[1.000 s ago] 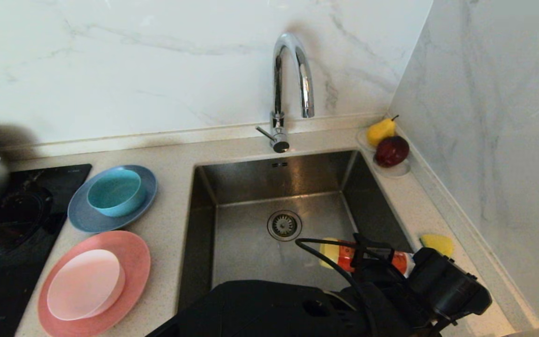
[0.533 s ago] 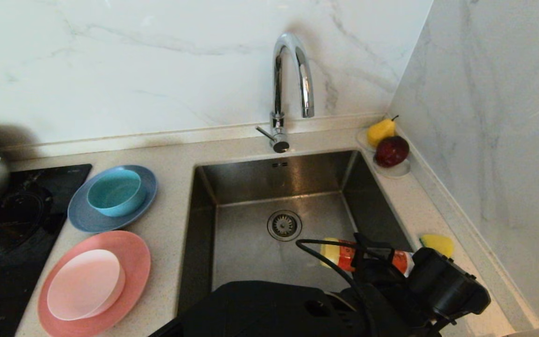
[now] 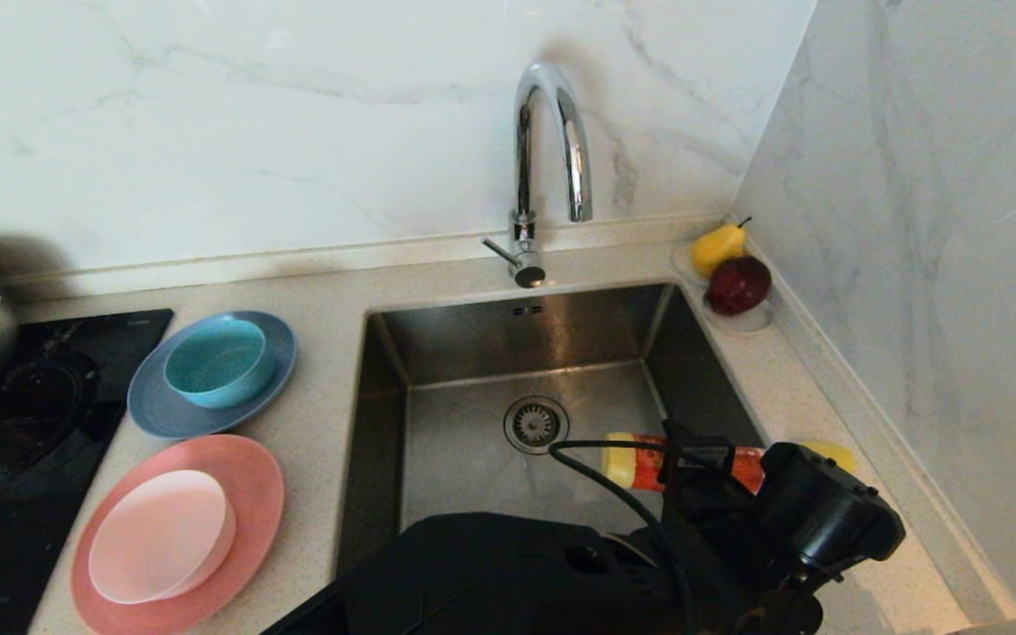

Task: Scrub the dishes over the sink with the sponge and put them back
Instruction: Squeeze it onto the sponge

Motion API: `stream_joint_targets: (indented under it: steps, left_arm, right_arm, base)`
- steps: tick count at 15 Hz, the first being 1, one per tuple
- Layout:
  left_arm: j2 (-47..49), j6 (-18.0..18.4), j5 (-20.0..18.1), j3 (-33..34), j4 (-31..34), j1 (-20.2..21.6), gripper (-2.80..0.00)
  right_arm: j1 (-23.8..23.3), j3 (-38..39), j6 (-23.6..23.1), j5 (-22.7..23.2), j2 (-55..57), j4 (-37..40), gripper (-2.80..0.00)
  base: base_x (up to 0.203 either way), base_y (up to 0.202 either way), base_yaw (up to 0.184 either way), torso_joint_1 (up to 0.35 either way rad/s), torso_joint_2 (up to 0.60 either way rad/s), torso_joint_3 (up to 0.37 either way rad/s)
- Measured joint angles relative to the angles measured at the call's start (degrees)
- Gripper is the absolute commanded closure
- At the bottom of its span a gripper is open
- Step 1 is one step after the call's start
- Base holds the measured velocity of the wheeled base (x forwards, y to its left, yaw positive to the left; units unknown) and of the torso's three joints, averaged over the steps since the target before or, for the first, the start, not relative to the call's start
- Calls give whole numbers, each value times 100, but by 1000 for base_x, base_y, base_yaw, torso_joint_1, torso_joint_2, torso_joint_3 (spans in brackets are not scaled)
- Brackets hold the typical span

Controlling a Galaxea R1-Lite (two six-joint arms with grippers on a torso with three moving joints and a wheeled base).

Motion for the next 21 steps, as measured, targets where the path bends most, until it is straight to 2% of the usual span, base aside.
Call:
stream_joint_targets:
  steps: [2,6,11,13,18,21]
  left_arm:
    - [60,261,2,0,-235,29,0]
    - [199,1067,-7,0,-953,67,0]
    - [294,1143,-6,0,-991,111,0]
    - [296,1276,-6,2,-1015,112,0]
    - [263,1312,-1,-2,-1399,153,0]
    - [196,1317,12,-4,-1410,189,0]
  right_arm:
    - [0,0,0,-2,0,0,0]
    - [0,-2,0,-2,0,1,0]
    - [0,0,0,-5,0,-2,0]
    - [0,1,0,0,0,0,0]
    - [0,0,0,-4,0,-2,0]
    - [0,0,0,-4,0,0,0]
  base:
    - [0,0,0,0,0,0]
    - [0,0,0,0,0,0]
    - [0,0,0,0,0,0]
    - [0,0,0,0,0,0]
    - [0,0,0,0,0,0]
    - [0,0,0,0,0,0]
